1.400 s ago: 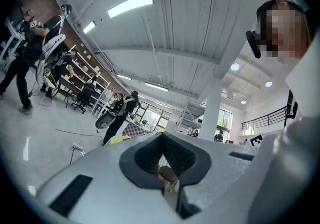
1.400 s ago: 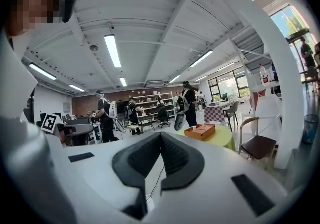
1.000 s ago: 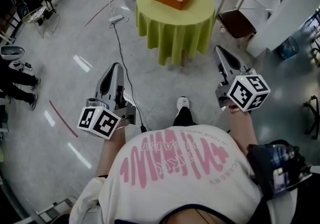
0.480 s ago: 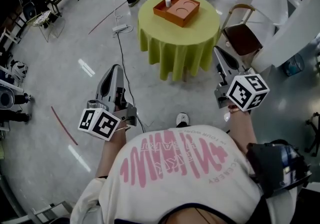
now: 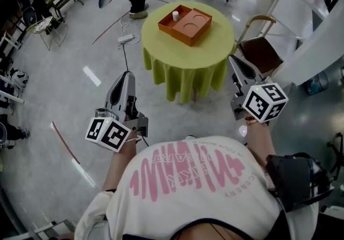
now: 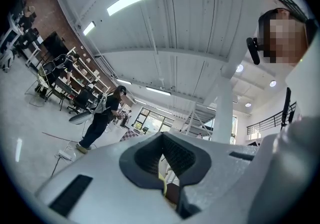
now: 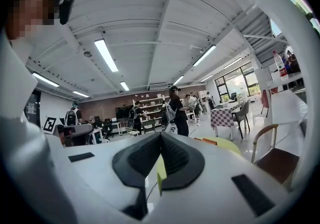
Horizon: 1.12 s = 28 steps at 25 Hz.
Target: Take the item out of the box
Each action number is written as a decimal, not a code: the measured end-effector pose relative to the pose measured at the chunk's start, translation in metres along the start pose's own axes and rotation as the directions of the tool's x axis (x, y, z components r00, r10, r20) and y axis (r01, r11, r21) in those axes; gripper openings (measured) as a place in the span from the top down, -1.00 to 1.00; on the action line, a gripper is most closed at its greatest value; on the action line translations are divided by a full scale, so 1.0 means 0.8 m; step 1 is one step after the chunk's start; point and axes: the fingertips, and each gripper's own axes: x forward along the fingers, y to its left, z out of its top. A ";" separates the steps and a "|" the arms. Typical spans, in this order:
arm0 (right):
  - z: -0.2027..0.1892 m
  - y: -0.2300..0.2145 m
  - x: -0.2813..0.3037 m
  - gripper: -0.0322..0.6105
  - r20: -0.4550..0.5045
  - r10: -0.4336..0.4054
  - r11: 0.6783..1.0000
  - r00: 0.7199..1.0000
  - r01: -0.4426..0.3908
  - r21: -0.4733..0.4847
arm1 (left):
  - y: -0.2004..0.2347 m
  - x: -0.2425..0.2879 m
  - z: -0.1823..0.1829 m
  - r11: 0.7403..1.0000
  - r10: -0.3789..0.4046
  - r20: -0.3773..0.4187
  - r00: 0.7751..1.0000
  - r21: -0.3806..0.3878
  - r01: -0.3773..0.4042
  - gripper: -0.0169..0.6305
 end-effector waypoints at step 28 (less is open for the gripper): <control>-0.028 -0.138 0.048 0.89 -0.028 -0.012 0.994 1.000 0.015 0.105 | -0.004 0.135 -0.081 0.997 -0.004 -0.095 0.995 -0.083 -0.004 0.92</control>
